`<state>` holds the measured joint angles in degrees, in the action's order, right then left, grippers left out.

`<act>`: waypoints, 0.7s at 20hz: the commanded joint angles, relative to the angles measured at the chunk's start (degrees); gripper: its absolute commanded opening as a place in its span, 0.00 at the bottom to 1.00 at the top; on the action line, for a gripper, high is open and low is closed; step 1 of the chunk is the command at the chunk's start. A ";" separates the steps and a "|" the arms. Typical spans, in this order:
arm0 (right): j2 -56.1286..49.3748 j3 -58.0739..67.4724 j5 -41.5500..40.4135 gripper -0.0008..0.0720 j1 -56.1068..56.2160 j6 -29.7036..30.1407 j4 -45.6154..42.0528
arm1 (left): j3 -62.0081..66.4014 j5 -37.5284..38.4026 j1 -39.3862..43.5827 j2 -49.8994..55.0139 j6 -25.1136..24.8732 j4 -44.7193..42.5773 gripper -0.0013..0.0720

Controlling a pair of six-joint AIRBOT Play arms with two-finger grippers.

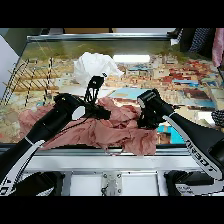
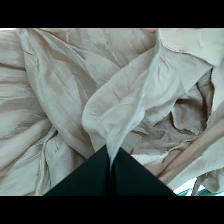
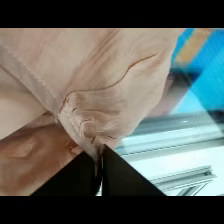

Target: Fold the clothes and pants, and hang the long-sleeved shirts on hangers.

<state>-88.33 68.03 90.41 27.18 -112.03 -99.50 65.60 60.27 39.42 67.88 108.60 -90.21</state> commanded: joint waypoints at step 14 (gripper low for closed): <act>23.21 60.70 -2.73 0.02 -7.19 9.70 -11.63 | 61.59 -5.49 6.95 -2.36 -12.35 -4.28 0.03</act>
<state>-70.06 123.79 96.12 19.94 -97.69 -112.57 118.10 59.29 43.27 63.59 98.83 -91.22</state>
